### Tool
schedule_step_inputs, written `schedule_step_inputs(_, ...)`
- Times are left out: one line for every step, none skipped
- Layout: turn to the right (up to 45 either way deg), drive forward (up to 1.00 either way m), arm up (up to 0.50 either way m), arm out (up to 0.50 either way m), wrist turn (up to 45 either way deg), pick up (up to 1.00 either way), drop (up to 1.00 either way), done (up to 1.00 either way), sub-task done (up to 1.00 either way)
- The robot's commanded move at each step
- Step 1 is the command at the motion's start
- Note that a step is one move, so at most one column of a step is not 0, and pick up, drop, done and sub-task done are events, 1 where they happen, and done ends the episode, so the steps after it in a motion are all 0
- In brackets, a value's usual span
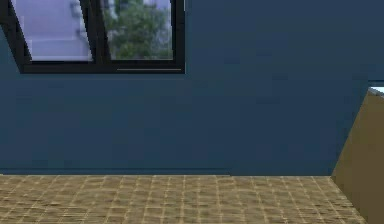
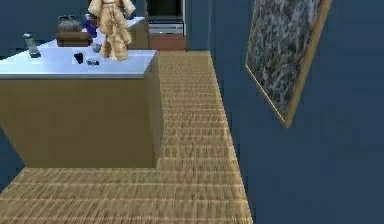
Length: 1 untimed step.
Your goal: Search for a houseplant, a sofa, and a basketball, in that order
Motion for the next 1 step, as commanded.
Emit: schedule_step_inputs(0.0,0.05,0.00,0.00,0.0,0.00,0.00,0.00,0.00)
